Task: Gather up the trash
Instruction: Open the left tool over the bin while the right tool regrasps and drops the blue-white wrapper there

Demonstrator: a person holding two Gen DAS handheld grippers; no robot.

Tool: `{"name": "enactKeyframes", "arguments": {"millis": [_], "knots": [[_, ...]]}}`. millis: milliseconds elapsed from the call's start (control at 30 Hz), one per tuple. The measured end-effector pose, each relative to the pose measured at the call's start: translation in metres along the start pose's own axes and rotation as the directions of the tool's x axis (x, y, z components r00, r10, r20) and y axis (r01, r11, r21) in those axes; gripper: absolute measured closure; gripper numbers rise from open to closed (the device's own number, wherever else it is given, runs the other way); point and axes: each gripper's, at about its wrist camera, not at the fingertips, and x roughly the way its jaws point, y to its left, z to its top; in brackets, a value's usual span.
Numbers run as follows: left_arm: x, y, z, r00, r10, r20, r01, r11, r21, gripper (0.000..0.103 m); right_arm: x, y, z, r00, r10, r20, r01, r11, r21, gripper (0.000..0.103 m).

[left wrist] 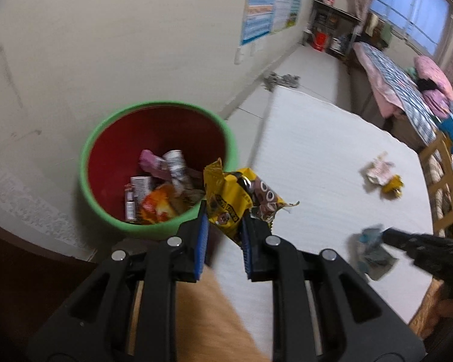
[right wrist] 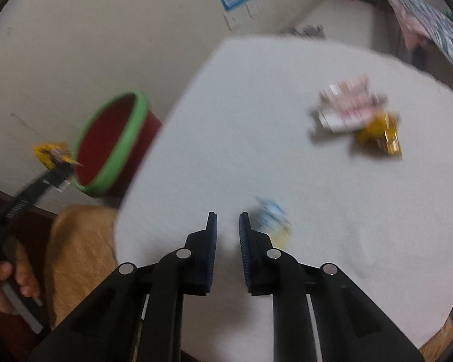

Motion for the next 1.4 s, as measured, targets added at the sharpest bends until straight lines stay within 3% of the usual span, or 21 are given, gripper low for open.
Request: {"name": "enactKeyframes", "arguments": {"millis": [133,167,200,233,300,400,533,633,667,700,733,933,1167,1267,1333,1367,1400], "knots": [[-0.002,0.040,0.010,0.999,0.046,0.010,-0.045,0.996,-0.077,0.084,-0.008,0.030,0.023,0.999,0.014,0.039,-0.010,0.996,-0.089,0.087],[-0.004,0.047,0.011,0.998,0.053,0.015,-0.052,0.995,-0.085,0.084,-0.009,0.034,0.025,0.999,-0.001,0.047,0.006,0.994,-0.110,0.065],[-0.007,0.055,0.012,0.997,0.068,0.023,-0.065,0.994,-0.089,0.084,-0.009,0.034,0.026,0.998,-0.032,0.045,0.038,0.991,-0.128,0.026],[-0.008,0.058,0.012,0.997,0.076,0.024,-0.073,0.993,-0.087,0.084,-0.008,0.031,0.025,0.996,-0.074,0.048,0.079,0.988,-0.130,0.018],[-0.008,0.066,0.011,0.996,0.092,0.017,-0.090,0.992,-0.085,0.084,-0.005,0.019,0.017,0.990,-0.126,0.057,0.132,0.985,-0.111,0.018],[-0.004,0.072,0.006,0.996,0.089,0.003,-0.088,0.992,-0.094,0.084,0.013,-0.012,-0.002,0.987,-0.154,-0.037,0.153,0.988,-0.018,0.018],[0.003,0.069,0.006,0.998,0.065,-0.008,-0.065,0.993,-0.102,0.084,0.036,-0.033,-0.025,0.979,-0.162,-0.123,0.166,0.986,0.022,0.018],[0.005,0.062,0.007,0.999,0.045,-0.004,-0.045,0.995,-0.092,0.084,0.050,-0.037,-0.036,0.979,-0.131,-0.154,0.138,0.990,0.034,0.040],[0.006,0.060,0.008,0.999,0.043,-0.003,-0.043,0.995,-0.088,0.084,0.053,-0.038,-0.037,0.978,-0.128,-0.162,0.135,0.990,0.035,0.061],[0.007,0.058,0.008,0.999,0.040,-0.005,-0.040,0.996,-0.085,0.084,0.055,-0.038,-0.037,0.977,-0.132,-0.167,0.140,0.989,0.037,0.071],[0.008,0.058,0.009,0.999,0.038,-0.005,-0.039,0.996,-0.084,0.084,0.054,-0.037,-0.035,0.980,-0.124,-0.154,0.131,0.991,0.038,0.073],[0.020,0.064,0.016,0.999,0.044,-0.014,-0.045,0.995,-0.090,0.084,0.033,-0.002,-0.006,0.997,-0.049,-0.065,0.049,0.999,-0.009,0.073],[0.048,0.091,0.042,0.995,0.088,-0.037,-0.092,0.988,-0.121,0.084,0.047,0.094,0.056,0.994,0.106,-0.027,-0.110,0.978,-0.177,0.071],[0.057,0.100,0.051,0.993,0.111,-0.044,-0.116,0.986,-0.117,0.073,0.059,0.138,0.077,0.988,0.149,-0.033,-0.152,0.953,-0.262,0.069],[0.057,0.107,0.054,0.991,0.127,-0.030,-0.130,0.982,-0.138,0.041,0.066,0.164,0.089,0.981,0.188,-0.039,-0.191,0.932,-0.307,0.067],[0.056,0.109,0.055,0.990,0.137,-0.020,-0.138,0.978,-0.154,0.036,0.068,0.172,0.092,0.979,0.200,-0.041,-0.203,0.925,-0.320,0.058],[0.055,0.113,0.055,0.990,0.144,-0.012,-0.144,0.975,-0.172,0.034,0.072,0.183,0.097,0.975,0.218,-0.052,-0.223,0.916,-0.333,0.038]]}}
